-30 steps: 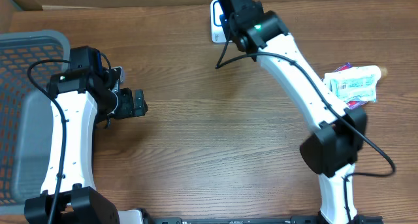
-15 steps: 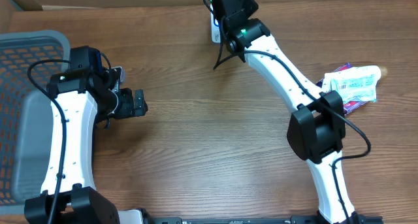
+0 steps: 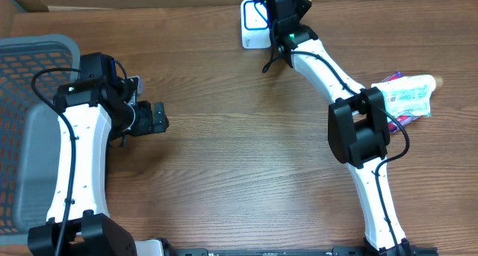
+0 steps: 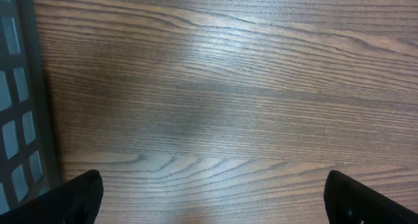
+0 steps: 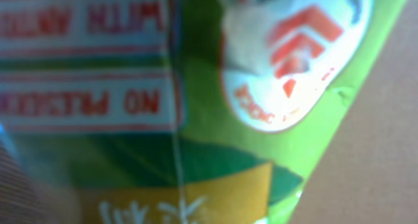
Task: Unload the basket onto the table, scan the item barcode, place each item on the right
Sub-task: 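Hold the tea pouch's barcode in front of the scanner, then carry the tea pouch right and drop it beside the purple pack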
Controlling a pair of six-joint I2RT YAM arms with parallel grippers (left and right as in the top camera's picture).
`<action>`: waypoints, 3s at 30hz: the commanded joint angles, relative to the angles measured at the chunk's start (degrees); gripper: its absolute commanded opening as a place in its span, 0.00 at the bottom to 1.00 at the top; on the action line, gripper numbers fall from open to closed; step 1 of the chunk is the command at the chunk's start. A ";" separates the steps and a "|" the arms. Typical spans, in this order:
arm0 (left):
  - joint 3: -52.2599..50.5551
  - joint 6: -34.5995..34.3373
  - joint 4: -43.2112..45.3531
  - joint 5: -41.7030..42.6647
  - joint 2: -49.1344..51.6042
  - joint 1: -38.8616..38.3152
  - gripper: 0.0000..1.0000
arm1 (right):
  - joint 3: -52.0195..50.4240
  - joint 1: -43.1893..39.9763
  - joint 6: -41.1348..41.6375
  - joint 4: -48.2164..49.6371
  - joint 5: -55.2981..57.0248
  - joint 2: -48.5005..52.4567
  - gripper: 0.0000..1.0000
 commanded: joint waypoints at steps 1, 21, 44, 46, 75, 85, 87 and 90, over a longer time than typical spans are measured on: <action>0.37 0.90 0.00 0.35 0.33 0.02 0.99 | 2.10 0.63 0.24 1.55 -1.90 0.85 0.09; 0.37 0.90 0.00 0.35 0.33 0.02 1.00 | 2.10 1.64 0.09 1.60 -3.28 2.19 0.10; 0.37 0.90 0.00 0.35 0.33 0.02 1.00 | 2.10 5.51 12.44 -9.01 3.32 -7.39 0.06; 0.37 0.90 0.00 0.35 0.33 0.02 1.00 | 2.10 6.43 17.53 -14.93 3.13 -11.63 0.05; 0.37 0.90 0.00 0.35 0.33 -0.09 0.99 | -16.96 -40.30 70.10 -69.92 -43.34 -42.25 0.05; 0.37 0.90 0.00 0.35 0.33 -0.13 1.00 | -39.60 -42.84 70.10 -52.30 -66.18 -41.88 0.61; 0.37 0.90 0.00 0.35 0.33 -0.13 1.00 | -39.98 -42.86 70.10 -51.28 -67.41 -41.88 0.71; 0.37 0.90 0.02 0.35 0.33 -0.13 1.00 | -39.93 -42.86 70.12 -50.23 -67.41 -41.88 0.76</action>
